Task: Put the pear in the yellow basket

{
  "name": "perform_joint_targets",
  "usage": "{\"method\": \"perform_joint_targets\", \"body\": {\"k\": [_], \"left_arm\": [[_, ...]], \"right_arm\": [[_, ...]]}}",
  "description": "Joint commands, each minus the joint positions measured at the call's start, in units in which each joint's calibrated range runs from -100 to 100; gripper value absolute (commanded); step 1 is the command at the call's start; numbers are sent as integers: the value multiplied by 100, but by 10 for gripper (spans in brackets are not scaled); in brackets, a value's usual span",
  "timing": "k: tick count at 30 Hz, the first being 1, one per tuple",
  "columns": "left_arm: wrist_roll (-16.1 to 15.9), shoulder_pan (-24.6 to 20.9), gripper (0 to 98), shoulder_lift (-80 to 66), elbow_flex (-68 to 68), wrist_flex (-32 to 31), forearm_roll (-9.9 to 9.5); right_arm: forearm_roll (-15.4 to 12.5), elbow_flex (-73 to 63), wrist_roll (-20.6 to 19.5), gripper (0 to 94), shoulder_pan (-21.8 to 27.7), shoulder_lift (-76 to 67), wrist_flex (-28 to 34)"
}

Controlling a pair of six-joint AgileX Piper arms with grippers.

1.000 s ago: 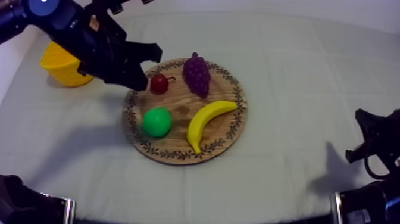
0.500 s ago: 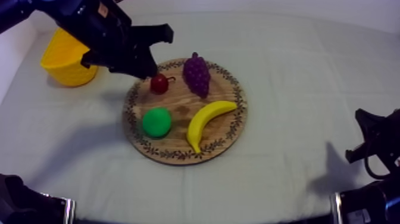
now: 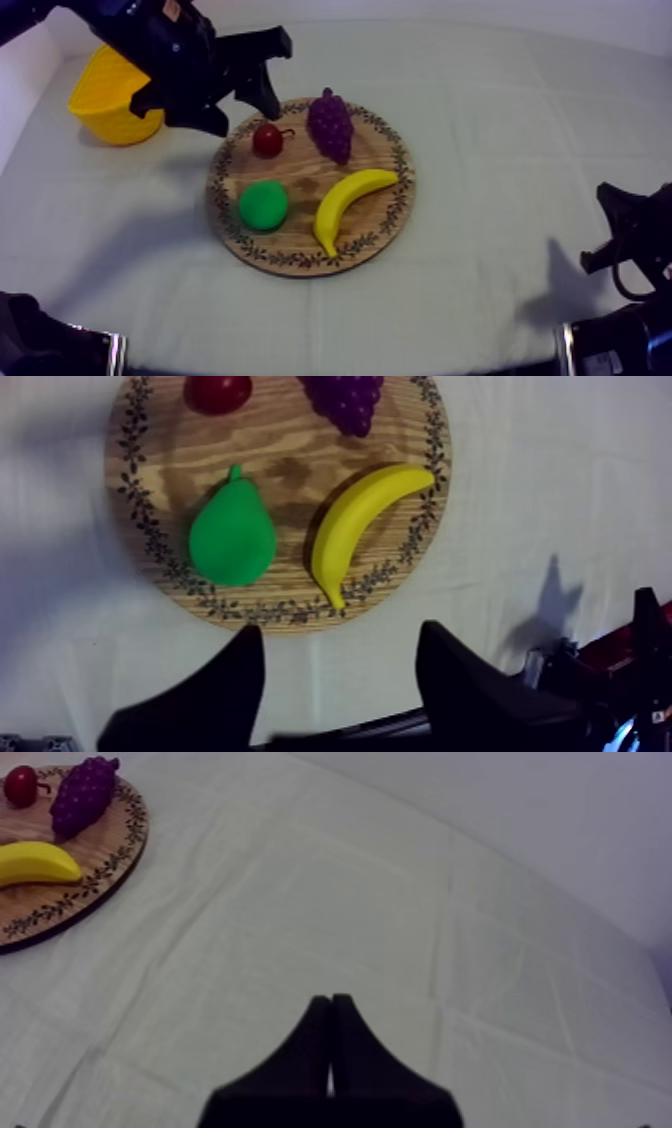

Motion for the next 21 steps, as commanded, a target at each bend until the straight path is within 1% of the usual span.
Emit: {"method": "perform_joint_targets", "body": {"k": [1, 6, 10, 16, 21], "left_arm": [[-7, -3, 711, -1, -13, 21, 2], [17, -4, 850, 30, -57, 144, -27], [-6, 0, 922, 102, -101, 186, -67], [-53, -12, 952, 362, 33, 149, -116], [-164, -38, 955, 789, 414, -145, -112]], "right_arm": [[0, -2, 0, 2, 1, -3, -1], [0, -2, 0, 2, 1, -3, -1], [0, -2, 0, 2, 1, -3, -1], [0, -2, 0, 2, 1, -3, -1], [0, -2, 0, 2, 1, -3, -1]]}}
